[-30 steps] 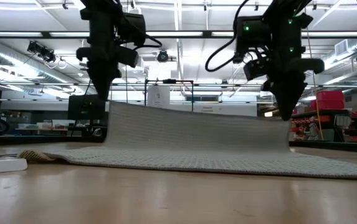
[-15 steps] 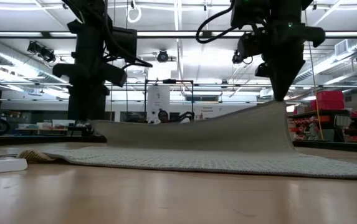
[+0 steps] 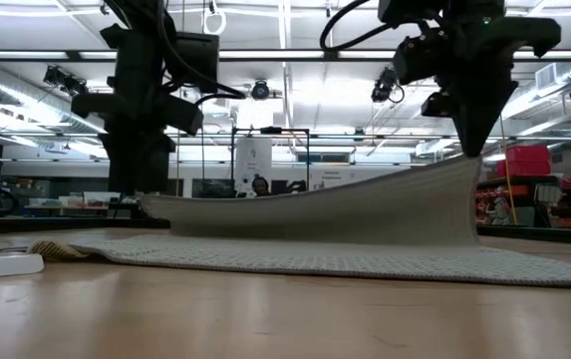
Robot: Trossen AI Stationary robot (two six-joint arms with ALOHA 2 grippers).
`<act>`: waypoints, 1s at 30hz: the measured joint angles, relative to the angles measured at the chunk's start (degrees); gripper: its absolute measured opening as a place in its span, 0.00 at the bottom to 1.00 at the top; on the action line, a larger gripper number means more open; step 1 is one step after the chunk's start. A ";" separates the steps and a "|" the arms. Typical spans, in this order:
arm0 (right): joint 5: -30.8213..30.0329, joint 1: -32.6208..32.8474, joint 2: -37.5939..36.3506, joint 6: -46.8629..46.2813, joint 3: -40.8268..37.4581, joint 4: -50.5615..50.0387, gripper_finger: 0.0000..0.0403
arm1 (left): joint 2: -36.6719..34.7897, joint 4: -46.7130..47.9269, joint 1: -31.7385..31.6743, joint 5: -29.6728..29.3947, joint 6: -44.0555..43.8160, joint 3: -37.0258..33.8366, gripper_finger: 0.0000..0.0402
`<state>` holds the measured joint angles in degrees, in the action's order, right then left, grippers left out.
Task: Fold microfiber towels
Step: Fold the gray towel
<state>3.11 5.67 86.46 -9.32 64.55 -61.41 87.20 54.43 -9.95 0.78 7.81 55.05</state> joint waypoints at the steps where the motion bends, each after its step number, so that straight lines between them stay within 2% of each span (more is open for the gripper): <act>1: -0.01 0.35 0.00 -0.30 0.00 0.00 0.00 | 0.01 0.02 0.34 0.01 -0.14 0.01 0.00; 30: 1.64 10.22 0.02 -9.18 0.00 4.26 0.00 | 0.00 0.46 11.26 0.59 -9.22 0.02 0.00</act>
<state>4.76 15.89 86.48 -18.50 64.55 -57.15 87.20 54.89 1.31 1.37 -1.41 55.07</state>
